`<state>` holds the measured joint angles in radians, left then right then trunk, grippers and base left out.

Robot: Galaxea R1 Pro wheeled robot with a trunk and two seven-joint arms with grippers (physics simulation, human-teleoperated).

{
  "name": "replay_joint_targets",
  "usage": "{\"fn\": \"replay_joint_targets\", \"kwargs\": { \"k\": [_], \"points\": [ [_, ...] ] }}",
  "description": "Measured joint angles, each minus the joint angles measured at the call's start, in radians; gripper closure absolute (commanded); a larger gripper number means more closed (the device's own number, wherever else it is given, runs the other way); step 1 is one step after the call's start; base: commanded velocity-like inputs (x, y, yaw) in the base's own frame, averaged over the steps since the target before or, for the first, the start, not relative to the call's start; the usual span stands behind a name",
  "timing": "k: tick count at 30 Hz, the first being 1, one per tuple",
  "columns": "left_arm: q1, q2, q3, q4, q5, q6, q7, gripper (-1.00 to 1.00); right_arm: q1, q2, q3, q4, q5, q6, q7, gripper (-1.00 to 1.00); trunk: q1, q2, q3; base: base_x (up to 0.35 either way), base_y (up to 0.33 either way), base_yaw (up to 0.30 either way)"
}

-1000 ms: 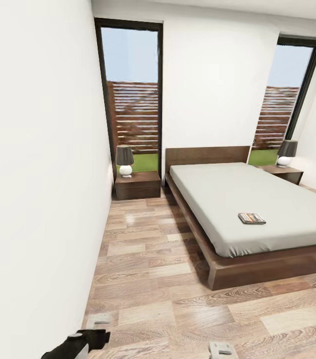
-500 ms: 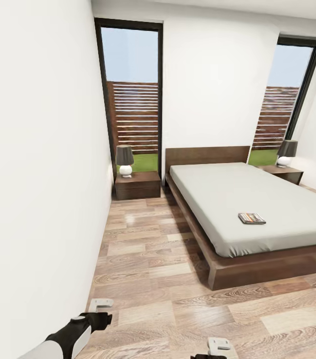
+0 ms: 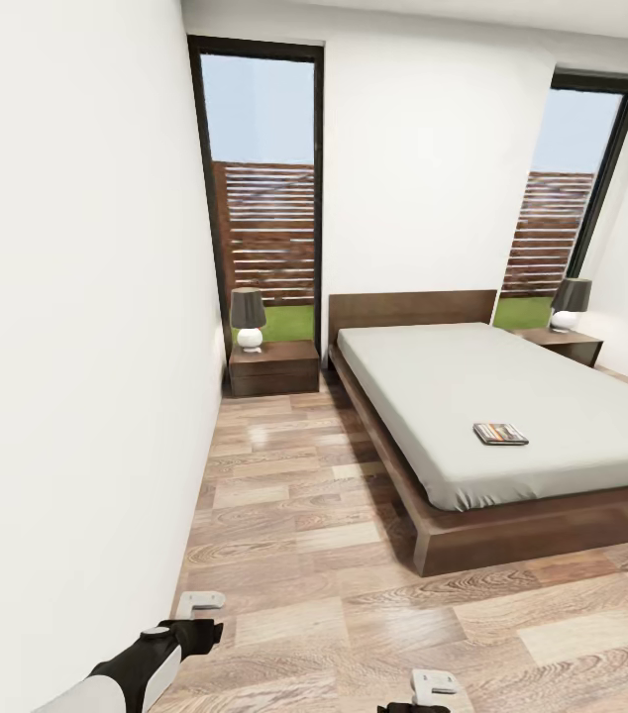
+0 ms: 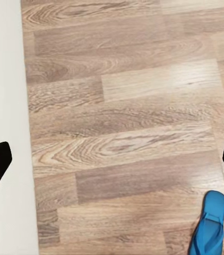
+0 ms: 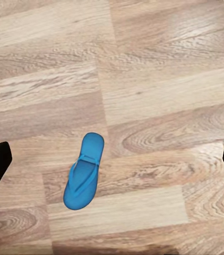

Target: In the bedroom, move the book from the bed onto either nightstand, and place the two sandals side by side next to the bed.

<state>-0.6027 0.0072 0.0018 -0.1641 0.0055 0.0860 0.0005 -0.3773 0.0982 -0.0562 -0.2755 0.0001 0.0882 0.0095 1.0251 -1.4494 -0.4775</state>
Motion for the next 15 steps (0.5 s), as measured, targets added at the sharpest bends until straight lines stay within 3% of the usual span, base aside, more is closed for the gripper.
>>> {"fn": "replay_joint_targets", "kwargs": {
  "k": [15],
  "points": [
    [0.000,0.001,0.001,-0.002,0.001,-0.001,0.002,-1.00,0.000,0.000,0.000,0.000,0.001,-0.001,0.000,-1.00,0.000,0.000,0.000,0.000,0.000,0.000]
  ]
}}
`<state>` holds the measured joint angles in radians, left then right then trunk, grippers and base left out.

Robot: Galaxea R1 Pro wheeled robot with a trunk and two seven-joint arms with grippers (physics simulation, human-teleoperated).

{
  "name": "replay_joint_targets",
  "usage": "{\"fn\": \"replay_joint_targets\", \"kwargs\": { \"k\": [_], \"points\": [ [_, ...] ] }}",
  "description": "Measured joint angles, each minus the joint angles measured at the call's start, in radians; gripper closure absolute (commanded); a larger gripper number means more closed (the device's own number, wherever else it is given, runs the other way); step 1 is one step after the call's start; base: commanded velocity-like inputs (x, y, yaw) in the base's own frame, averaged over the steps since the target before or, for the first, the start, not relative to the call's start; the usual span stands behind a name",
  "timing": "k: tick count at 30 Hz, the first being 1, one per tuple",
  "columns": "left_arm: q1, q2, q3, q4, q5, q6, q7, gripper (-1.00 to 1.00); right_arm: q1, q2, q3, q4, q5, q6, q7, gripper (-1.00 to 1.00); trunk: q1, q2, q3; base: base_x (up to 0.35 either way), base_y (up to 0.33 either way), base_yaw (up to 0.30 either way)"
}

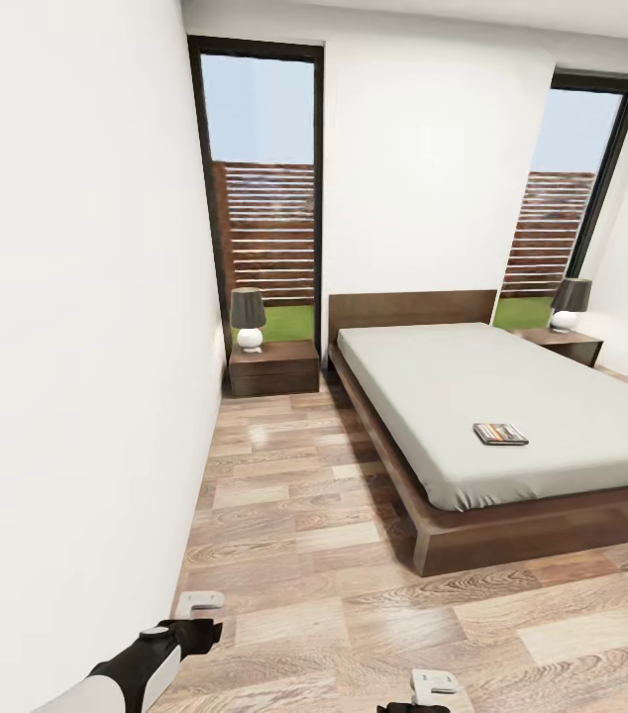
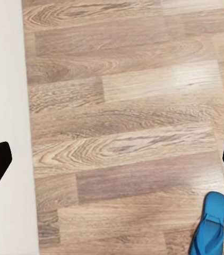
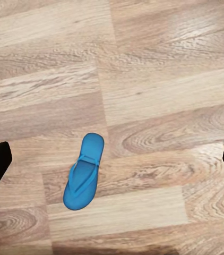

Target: In the bedroom, move the book from the bed onto either nightstand, and place the two sandals side by side next to the bed.

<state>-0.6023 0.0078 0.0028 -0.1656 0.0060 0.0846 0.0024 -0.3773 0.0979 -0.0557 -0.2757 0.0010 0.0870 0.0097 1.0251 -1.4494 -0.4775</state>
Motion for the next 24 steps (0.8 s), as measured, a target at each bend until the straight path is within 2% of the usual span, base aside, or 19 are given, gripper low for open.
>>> {"fn": "replay_joint_targets", "kwargs": {
  "k": [9,19,24],
  "points": [
    [-0.011,-0.001,-0.001,-0.020,0.000,0.009,-0.002,-1.00,0.000,0.001,0.000,0.000,0.000,-0.001,0.000,-1.00,0.000,0.000,0.000,0.000,0.000,0.000],
    [-0.018,0.001,0.000,-0.174,0.000,0.132,-0.004,-1.00,0.000,0.001,0.000,0.000,0.000,-0.002,0.000,-1.00,0.000,0.000,0.000,0.000,0.000,0.000],
    [-0.018,0.001,0.000,-0.231,0.002,0.172,-0.005,-1.00,0.000,0.000,0.000,0.000,0.000,-0.002,0.000,-1.00,0.000,0.000,0.000,0.000,0.000,0.000]
  ]
}}
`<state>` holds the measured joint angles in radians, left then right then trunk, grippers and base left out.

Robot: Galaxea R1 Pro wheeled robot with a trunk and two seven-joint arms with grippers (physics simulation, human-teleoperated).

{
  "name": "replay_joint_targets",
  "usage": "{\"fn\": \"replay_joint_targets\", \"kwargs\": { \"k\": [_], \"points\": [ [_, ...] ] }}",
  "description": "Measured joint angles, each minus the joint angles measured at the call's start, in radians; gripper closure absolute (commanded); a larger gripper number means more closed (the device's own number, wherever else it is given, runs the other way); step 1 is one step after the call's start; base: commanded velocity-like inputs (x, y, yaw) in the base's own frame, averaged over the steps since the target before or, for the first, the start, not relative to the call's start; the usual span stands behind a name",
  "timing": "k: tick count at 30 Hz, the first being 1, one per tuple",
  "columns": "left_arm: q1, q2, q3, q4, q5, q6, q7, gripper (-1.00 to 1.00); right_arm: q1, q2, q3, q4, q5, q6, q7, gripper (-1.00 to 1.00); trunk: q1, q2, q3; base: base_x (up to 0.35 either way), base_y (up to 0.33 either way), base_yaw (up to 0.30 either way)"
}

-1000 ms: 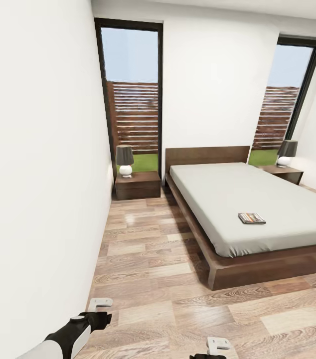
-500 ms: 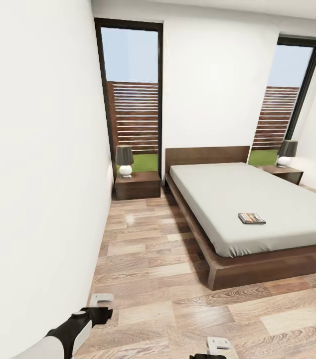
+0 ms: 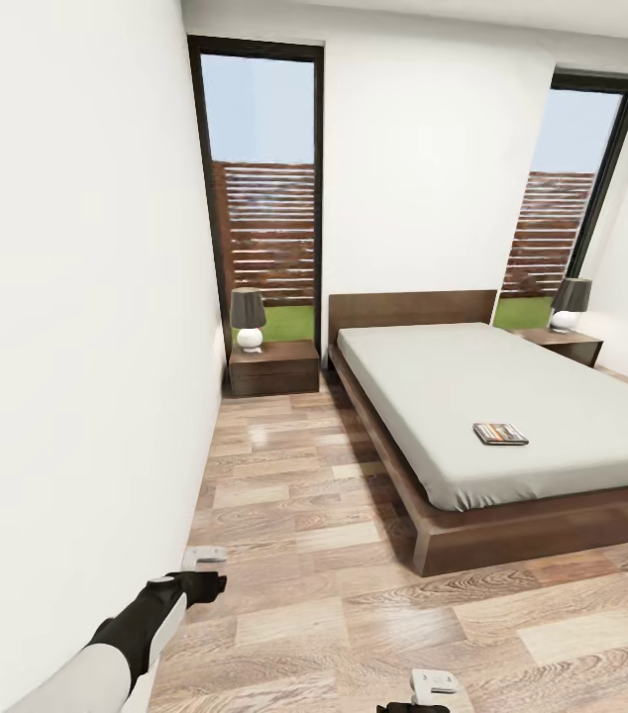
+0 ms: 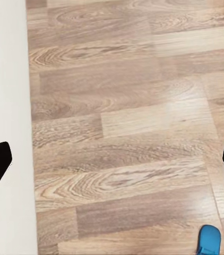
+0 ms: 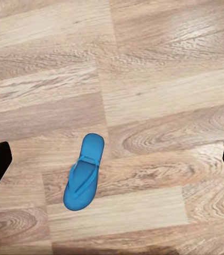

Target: In the bedroom, move the book from the bed onto either nightstand, and place the two sandals side by side next to the bed.

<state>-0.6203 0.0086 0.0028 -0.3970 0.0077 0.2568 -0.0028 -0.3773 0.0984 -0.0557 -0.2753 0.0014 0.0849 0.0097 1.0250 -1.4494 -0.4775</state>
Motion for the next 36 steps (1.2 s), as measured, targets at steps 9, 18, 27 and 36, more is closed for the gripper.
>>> {"fn": "replay_joint_targets", "kwargs": {
  "k": [9,18,27,36],
  "points": [
    [0.000,-0.002,0.000,-0.038,0.004,0.027,-0.001,-1.00,0.000,0.001,0.000,-0.005,0.000,0.008,-0.006,-1.00,0.000,0.000,0.000,0.000,0.000,0.000],
    [0.000,-0.003,-0.001,-0.042,0.005,0.031,0.000,-1.00,-0.026,0.002,0.000,-0.019,-0.004,0.045,-0.014,-1.00,0.000,0.000,0.000,0.000,0.000,0.000],
    [0.001,-0.003,-0.001,-0.043,0.005,0.032,0.001,-1.00,-0.113,0.024,0.000,-0.025,-0.001,0.207,-0.016,-1.00,0.004,-0.007,-0.003,0.000,0.000,0.000],
    [0.000,-0.003,-0.001,-0.044,0.004,0.032,0.001,-1.00,-0.133,0.028,-0.001,-0.021,0.000,0.236,-0.017,-1.00,0.038,-0.070,-0.031,0.000,0.000,0.000]
  ]
}}
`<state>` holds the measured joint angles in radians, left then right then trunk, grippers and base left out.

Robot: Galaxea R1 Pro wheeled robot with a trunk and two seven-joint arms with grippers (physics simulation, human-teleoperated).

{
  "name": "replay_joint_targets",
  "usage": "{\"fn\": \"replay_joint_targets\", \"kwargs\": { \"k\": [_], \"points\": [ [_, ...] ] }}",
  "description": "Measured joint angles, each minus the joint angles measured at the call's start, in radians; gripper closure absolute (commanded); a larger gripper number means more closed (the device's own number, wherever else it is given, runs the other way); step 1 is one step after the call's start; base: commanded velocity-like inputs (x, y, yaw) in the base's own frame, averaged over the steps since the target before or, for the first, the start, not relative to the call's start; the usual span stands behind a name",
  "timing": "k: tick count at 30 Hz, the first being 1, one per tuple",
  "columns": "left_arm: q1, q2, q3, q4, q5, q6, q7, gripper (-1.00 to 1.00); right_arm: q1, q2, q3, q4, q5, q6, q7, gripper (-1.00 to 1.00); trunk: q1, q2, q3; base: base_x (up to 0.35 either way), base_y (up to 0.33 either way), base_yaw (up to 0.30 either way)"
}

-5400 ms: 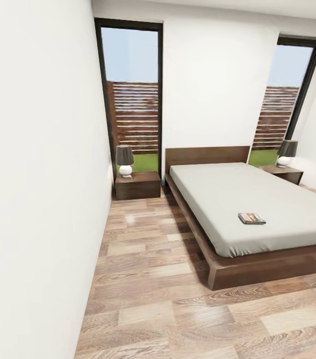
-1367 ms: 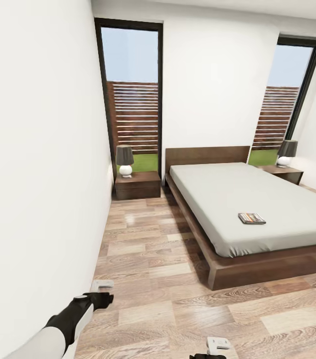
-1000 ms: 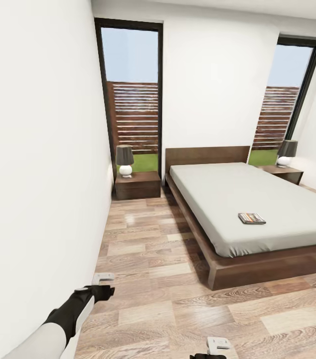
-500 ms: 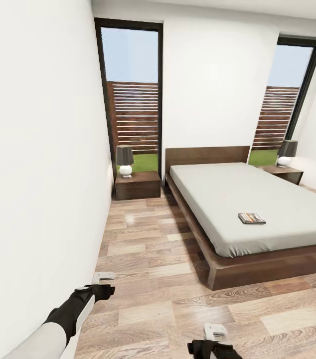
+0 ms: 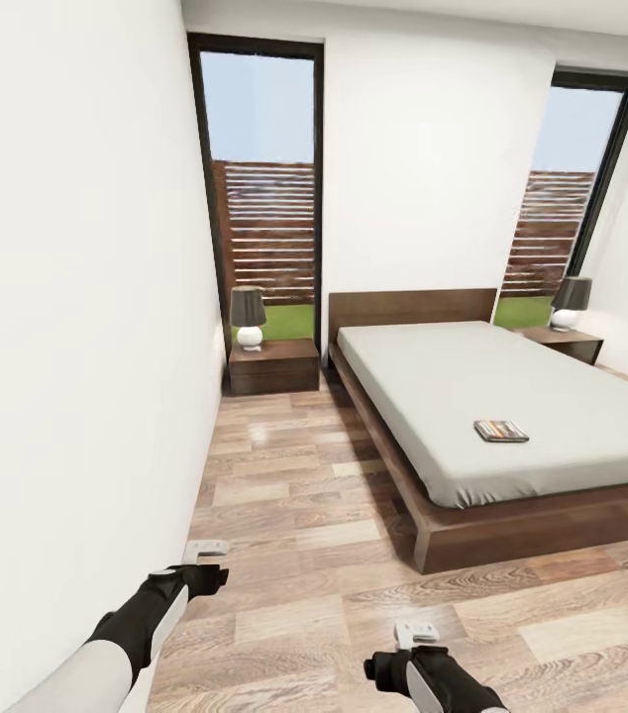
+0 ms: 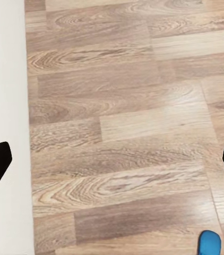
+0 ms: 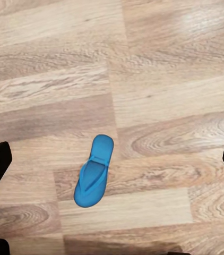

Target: In the bedroom, move the book from the bed onto either nightstand, and place the two sandals side by side next to the bed.

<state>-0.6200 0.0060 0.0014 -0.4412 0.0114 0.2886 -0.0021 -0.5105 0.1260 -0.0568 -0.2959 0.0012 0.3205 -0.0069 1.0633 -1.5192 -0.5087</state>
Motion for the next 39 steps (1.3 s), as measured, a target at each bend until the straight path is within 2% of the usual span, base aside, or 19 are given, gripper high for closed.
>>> {"fn": "replay_joint_targets", "kwargs": {
  "k": [28,39],
  "points": [
    [0.000,-0.001,-0.001,-0.023,0.000,0.007,-0.003,-1.00,-0.003,-0.004,0.001,0.011,0.003,-0.002,0.000,-1.00,0.107,-0.196,-0.088,0.000,0.000,0.000],
    [0.002,0.000,-0.001,-0.139,-0.001,0.132,-0.003,-1.00,-0.003,-0.004,0.002,0.011,0.003,-0.002,0.000,-1.00,0.150,-0.273,-0.122,0.000,0.000,0.000]
  ]
}}
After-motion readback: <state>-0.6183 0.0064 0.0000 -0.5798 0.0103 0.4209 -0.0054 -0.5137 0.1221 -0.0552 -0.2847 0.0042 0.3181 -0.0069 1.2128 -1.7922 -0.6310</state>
